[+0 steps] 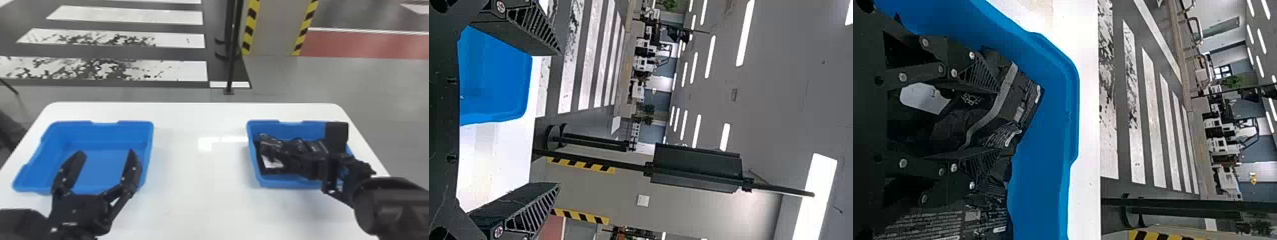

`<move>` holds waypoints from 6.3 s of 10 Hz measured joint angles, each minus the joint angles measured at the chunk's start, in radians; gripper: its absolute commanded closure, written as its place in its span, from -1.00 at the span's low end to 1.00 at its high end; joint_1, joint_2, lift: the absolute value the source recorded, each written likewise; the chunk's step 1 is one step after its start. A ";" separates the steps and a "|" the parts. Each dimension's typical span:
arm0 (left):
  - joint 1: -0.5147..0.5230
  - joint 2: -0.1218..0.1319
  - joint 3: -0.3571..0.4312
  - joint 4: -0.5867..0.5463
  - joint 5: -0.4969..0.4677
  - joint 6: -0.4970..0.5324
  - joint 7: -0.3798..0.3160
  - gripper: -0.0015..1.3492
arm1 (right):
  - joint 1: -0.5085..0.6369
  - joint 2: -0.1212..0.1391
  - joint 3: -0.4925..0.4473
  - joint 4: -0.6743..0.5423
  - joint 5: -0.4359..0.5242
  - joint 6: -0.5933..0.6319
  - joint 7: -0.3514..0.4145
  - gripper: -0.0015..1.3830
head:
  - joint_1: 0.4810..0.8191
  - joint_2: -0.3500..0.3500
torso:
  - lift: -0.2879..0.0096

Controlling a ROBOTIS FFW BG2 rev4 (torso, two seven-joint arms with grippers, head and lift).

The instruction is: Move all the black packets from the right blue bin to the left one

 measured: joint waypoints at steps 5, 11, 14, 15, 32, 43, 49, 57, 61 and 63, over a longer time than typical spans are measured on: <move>0.002 -0.002 0.007 0.007 -0.008 -0.021 -0.001 -0.86 | 0.058 0.006 -0.001 -0.068 -0.102 -0.015 -0.019 0.72 | 0.27 -0.10 | -0.01; -0.002 -0.001 -0.014 0.014 0.055 -0.075 -0.003 -0.86 | 0.196 0.023 -0.060 -0.378 -0.316 -0.070 0.033 0.72 | 0.27 0.05 | -0.01; -0.028 0.010 -0.047 0.014 0.114 -0.063 -0.054 -0.86 | 0.154 -0.004 0.173 -0.316 -0.574 -0.070 0.063 0.72 | 0.27 0.43 | -0.01; -0.045 0.015 -0.060 0.013 0.142 -0.021 -0.085 -0.86 | 0.139 -0.015 0.246 -0.298 -0.644 -0.073 0.072 0.72 | 0.27 0.53 | -0.01; -0.077 0.036 -0.113 -0.050 0.299 0.192 -0.120 0.80 | 0.074 -0.037 0.441 -0.256 -0.768 -0.127 0.075 0.72 | 0.27 0.65 | -0.01; -0.195 0.010 0.019 0.146 -0.038 0.043 0.006 0.80 | 0.099 -0.034 0.434 -0.186 -0.845 -0.247 0.091 -0.82 | 0.27 0.82 | -0.01; -0.301 0.001 0.108 0.427 -0.042 -0.218 -0.003 -0.78 | 0.112 -0.023 0.173 -0.290 -0.512 -0.098 0.040 -0.82 | 0.27 0.68 | -0.01; -0.139 0.012 -0.075 0.311 0.213 -0.227 -0.152 -0.79 | 0.225 0.060 -0.082 -0.506 -0.014 0.269 -0.287 -0.73 | 0.27 -0.37 | -0.01; -0.156 0.021 -0.093 0.311 0.215 -0.188 -0.153 -0.78 | 0.153 0.063 -0.060 -0.301 -0.062 0.157 -0.260 -0.70 | 0.27 -0.39 | -0.01; -0.159 0.023 -0.096 0.311 0.215 -0.173 -0.154 -0.78 | 0.116 0.063 -0.037 -0.243 -0.073 0.127 -0.248 -0.68 | 0.27 -0.36 | -0.01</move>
